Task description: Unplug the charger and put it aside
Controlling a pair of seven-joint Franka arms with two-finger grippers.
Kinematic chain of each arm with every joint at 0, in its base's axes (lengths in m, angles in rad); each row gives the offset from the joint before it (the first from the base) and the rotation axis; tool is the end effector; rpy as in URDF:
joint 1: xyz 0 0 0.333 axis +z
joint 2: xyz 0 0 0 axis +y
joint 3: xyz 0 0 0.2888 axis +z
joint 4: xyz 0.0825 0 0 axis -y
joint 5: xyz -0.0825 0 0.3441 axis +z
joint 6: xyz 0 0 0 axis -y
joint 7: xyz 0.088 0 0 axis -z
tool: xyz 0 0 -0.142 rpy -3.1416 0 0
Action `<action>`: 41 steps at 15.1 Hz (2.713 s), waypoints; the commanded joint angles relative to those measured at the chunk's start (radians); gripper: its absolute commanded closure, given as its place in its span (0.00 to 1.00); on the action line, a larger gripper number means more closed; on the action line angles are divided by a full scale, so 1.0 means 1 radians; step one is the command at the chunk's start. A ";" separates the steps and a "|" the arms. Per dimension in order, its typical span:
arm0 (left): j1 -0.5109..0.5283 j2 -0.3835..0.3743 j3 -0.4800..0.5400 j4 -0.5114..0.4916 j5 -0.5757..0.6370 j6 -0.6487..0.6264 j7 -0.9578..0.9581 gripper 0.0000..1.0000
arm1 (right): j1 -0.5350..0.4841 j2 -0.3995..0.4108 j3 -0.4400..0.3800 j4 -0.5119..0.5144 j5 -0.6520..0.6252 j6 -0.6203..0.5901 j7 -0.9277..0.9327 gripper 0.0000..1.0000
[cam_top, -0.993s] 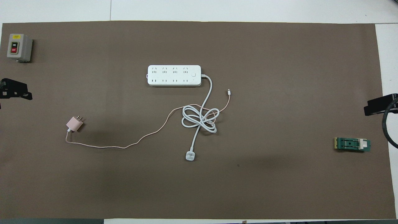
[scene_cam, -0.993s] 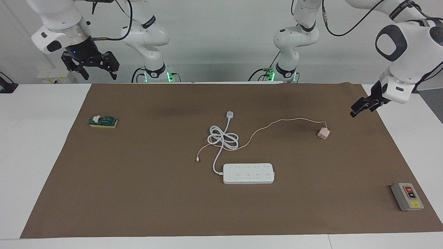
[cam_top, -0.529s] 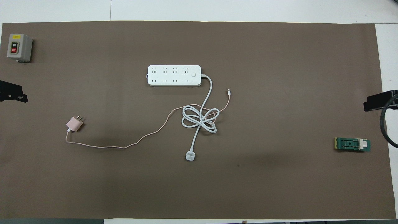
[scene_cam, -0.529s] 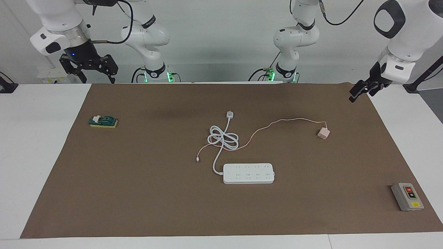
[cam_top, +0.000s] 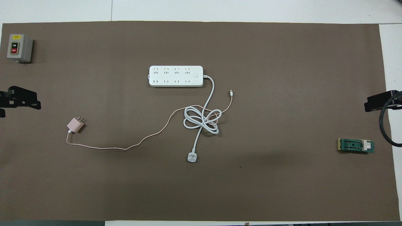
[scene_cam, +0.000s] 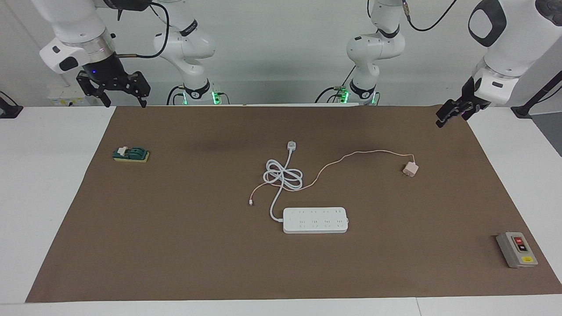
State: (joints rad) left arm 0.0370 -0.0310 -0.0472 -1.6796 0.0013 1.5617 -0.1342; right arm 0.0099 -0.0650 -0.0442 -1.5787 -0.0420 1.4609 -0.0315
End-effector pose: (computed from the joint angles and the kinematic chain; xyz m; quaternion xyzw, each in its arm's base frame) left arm 0.4983 -0.0052 0.5306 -0.9971 -0.0619 0.0432 0.0045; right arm 0.4823 -0.0236 0.5822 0.9995 -0.0031 -0.0271 0.0186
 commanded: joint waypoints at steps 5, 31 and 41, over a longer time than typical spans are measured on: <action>-0.055 0.029 0.004 0.026 -0.018 0.041 0.038 0.00 | -0.008 -0.015 0.010 -0.027 -0.010 0.016 -0.004 0.00; -0.054 -0.004 0.012 -0.003 -0.026 0.021 0.151 0.00 | 0.009 -0.018 0.010 -0.037 -0.004 0.018 0.012 0.00; -0.051 -0.001 0.012 -0.005 -0.040 0.020 0.140 0.00 | 0.012 -0.018 0.010 -0.037 -0.004 0.018 0.012 0.00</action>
State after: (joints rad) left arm -0.0180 -0.0150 -0.0388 -1.6701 -0.0246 1.5949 -0.0032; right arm 0.0227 -0.0648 -0.0368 -1.5905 -0.0420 1.4609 -0.0299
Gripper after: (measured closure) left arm 0.000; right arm 0.000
